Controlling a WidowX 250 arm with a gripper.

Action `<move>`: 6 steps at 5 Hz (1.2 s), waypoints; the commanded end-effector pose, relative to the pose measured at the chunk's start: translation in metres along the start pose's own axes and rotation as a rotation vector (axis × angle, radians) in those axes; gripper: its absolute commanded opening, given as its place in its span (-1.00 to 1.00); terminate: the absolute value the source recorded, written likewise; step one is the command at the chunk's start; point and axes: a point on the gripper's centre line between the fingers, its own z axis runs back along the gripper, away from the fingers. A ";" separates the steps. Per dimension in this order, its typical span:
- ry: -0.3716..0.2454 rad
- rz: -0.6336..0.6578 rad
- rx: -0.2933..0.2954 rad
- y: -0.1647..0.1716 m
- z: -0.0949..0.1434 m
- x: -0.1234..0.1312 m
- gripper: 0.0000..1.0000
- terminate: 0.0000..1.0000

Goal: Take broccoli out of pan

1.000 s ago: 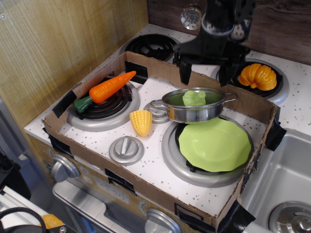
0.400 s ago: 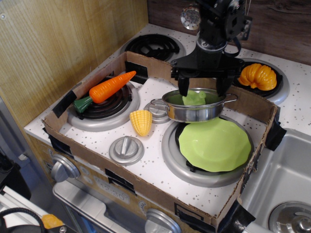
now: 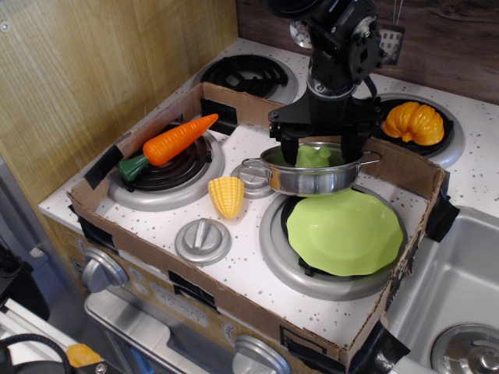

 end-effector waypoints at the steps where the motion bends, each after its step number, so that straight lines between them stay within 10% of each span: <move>1: -0.031 0.036 -0.033 0.000 0.000 0.001 1.00 -1.00; 2: -0.093 0.028 -0.059 0.003 -0.003 -0.001 1.00 -1.00; 3: -0.102 0.030 -0.032 0.004 0.003 0.001 -1.00 -1.00; 6: -0.181 -0.020 0.063 0.007 0.079 0.041 -1.00 -1.00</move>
